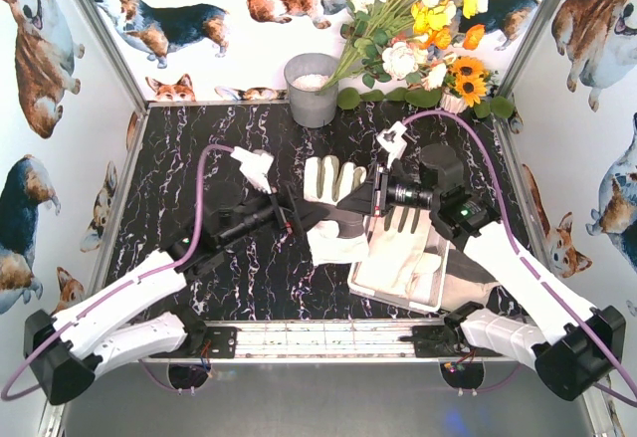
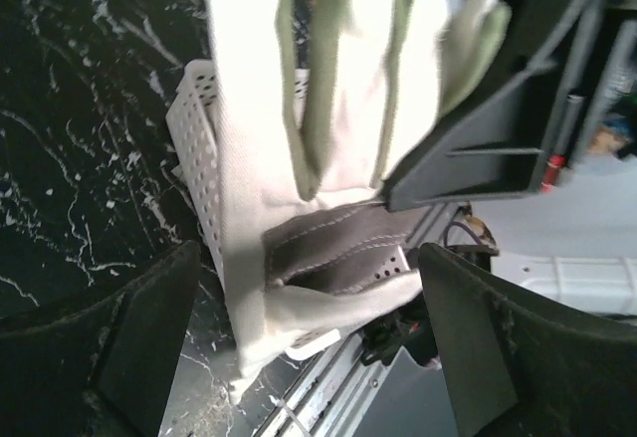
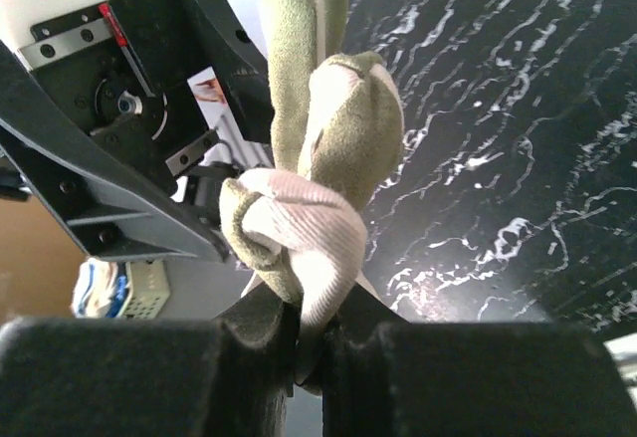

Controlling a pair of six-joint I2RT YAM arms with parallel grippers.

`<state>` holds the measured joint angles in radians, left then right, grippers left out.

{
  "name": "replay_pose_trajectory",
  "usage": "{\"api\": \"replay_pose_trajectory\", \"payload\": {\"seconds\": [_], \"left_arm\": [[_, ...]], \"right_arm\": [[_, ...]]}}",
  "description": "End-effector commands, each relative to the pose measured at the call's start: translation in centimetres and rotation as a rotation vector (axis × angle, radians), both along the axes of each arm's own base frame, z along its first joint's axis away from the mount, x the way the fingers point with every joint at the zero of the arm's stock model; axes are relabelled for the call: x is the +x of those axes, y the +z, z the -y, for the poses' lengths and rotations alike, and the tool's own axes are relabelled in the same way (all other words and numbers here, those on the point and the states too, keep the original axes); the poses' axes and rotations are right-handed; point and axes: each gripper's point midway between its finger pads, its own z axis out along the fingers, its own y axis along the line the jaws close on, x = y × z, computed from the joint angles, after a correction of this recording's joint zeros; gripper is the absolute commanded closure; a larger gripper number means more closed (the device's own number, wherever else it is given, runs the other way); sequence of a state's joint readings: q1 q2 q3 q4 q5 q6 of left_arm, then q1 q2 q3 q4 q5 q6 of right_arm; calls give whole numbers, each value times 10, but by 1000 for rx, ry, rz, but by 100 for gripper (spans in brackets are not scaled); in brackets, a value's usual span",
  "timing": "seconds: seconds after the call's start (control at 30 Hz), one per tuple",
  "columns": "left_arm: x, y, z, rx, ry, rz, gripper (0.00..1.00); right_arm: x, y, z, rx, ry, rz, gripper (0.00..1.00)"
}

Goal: Put the gloves into the storage basket
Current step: Place the glove at the center of the board.

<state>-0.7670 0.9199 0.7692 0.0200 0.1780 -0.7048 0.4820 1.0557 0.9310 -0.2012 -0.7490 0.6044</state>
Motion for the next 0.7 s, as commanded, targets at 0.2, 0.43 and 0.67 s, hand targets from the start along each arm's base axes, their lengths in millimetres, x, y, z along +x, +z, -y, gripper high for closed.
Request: {"api": "replay_pose_trajectory", "payload": {"seconds": [0.2,0.43,0.67], "left_arm": [[25,-31,17,96,101,-99,9],[4,-58,24,185,-31,-155,16],[-16,-80,13,263,-87,-194,30]], "right_arm": [[13,1,10,-141,-165,152,100],[14,0,19,-184,-194,179,100],[11,3,14,-160,-159,174,100]]}}
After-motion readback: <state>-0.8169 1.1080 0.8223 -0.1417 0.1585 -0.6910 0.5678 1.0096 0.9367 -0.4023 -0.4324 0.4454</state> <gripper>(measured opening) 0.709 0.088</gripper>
